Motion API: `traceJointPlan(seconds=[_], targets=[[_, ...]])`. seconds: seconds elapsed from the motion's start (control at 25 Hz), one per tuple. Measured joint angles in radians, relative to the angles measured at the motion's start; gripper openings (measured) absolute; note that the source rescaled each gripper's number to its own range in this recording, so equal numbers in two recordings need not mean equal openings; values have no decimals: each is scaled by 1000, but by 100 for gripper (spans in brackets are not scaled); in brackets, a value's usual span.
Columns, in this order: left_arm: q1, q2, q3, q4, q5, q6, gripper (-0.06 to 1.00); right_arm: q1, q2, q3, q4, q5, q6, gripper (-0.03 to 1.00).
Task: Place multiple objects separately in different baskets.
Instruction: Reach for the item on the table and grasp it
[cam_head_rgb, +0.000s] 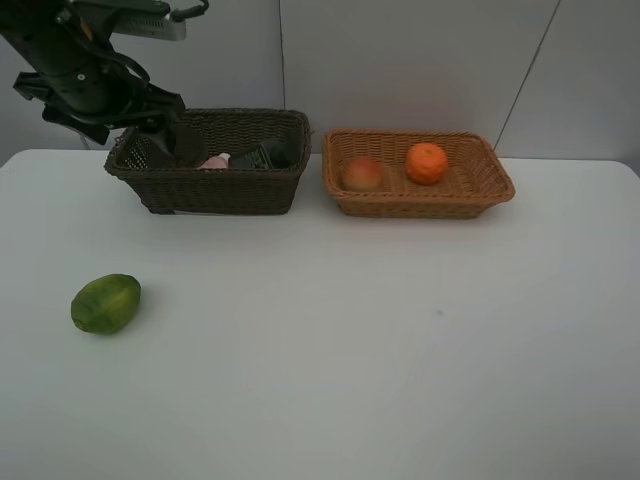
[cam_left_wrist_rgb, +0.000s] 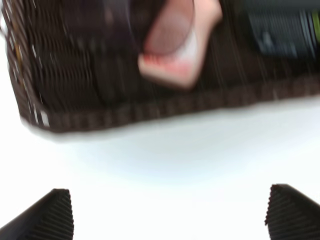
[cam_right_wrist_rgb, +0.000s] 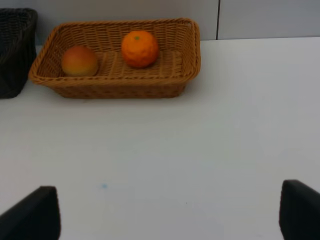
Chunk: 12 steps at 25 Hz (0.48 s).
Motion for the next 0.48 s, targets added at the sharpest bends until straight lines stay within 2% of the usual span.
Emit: traceJointPlan(seconds=[0.32,0.48], targets=[[-36,-180,333,-6,-14,0,100,0,0,0,0,0,0,92],[-36,-183,441,-2,-25,55,100,0,0,0,0,0,0,92]])
